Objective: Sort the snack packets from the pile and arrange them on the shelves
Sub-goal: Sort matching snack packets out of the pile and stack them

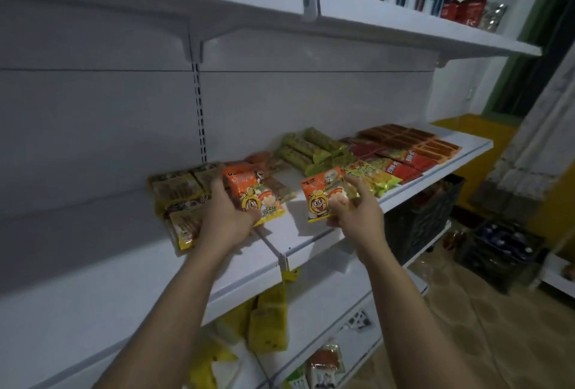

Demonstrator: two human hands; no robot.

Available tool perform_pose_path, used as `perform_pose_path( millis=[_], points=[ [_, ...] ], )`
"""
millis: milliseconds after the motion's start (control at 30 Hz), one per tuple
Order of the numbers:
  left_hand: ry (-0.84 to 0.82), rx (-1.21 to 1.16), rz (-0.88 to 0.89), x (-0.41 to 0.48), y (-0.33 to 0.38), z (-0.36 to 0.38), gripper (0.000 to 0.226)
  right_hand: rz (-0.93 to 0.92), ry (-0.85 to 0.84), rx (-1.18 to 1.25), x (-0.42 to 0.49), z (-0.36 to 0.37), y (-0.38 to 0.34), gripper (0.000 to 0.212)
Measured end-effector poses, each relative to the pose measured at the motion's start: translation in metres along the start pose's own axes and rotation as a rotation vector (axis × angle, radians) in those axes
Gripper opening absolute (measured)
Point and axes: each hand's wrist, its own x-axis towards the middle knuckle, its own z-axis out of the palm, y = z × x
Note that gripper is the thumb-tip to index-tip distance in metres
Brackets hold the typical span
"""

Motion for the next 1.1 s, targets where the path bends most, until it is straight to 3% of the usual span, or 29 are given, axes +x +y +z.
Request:
perform_pose_path(
  millis=[200, 467, 600, 667, 767, 833, 900, 933, 1000, 1067, 1100],
  points=[
    [0.066, 0.050, -0.007, 0.055, 0.013, 0.010, 0.099, -0.085, -0.070, -0.255, 0.085, 0.039, 0.005, 0.028],
    [0.074, 0.032, -0.080, 0.091, 0.015, 0.036, 0.092, -0.307, -0.290, -0.575, 0.160, 0.076, 0.023, 0.033],
    [0.146, 0.005, -0.129, 0.105, 0.014, 0.051, 0.089, -0.451, -0.392, -0.620, 0.188, 0.090, 0.038, 0.034],
    [0.175, 0.013, -0.148, 0.111, 0.013, 0.058, 0.088, -0.496, -0.469, -0.804, 0.192, 0.088, 0.034, 0.033],
    [0.251, 0.149, -0.149, 0.121, 0.015, 0.066, 0.085, -0.591, -0.441, -0.911, 0.194, 0.092, 0.045, 0.026],
    [0.287, 0.167, -0.159, 0.125, 0.016, 0.073, 0.080, -0.753, -0.327, -0.944, 0.194, 0.091, 0.053, 0.022],
    [0.303, 0.135, -0.169, 0.127, 0.014, 0.080, 0.074, -0.885, -0.282, -0.968, 0.187, 0.086, 0.049, 0.034],
    [0.316, 0.150, -0.173, 0.128, 0.014, 0.082, 0.071, -0.880, -0.284, -0.957, 0.183, 0.083, 0.043, 0.039],
    [0.340, 0.209, -0.168, 0.128, 0.012, 0.084, 0.068, -0.938, -0.213, -0.916, 0.181, 0.084, 0.039, 0.027],
    [0.375, 0.250, -0.143, 0.125, 0.012, 0.089, 0.065, -0.840, -0.371, -0.948, 0.179, 0.086, 0.038, 0.014],
    [0.379, 0.244, -0.139, 0.123, 0.012, 0.091, 0.063, -0.762, -0.487, -0.973, 0.177, 0.087, 0.039, 0.019]
  ],
)
